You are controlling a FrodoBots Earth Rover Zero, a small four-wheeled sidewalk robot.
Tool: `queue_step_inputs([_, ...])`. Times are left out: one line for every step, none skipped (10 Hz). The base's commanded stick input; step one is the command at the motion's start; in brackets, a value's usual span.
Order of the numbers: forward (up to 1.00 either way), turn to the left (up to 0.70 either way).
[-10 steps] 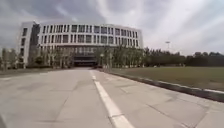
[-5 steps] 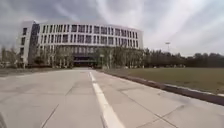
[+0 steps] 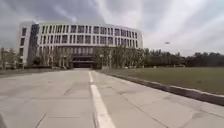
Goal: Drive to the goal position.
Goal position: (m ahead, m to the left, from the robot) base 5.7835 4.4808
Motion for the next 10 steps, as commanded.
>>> queue_step_inputs([0.7, 0.35])
queue_step_inputs([0.7, 0.35])
queue_step_inputs([0.7, 0.35])
queue_step_inputs([0.7, 0.35])
queue_step_inputs([0.7, 0.35])
queue_step_inputs([0.7, 0.32])
queue_step_inputs([0.7, 0.0])
queue_step_inputs([0.7, 0.0])
queue_step_inputs([0.7, 0.0])
queue_step_inputs([0.7, 0.0])
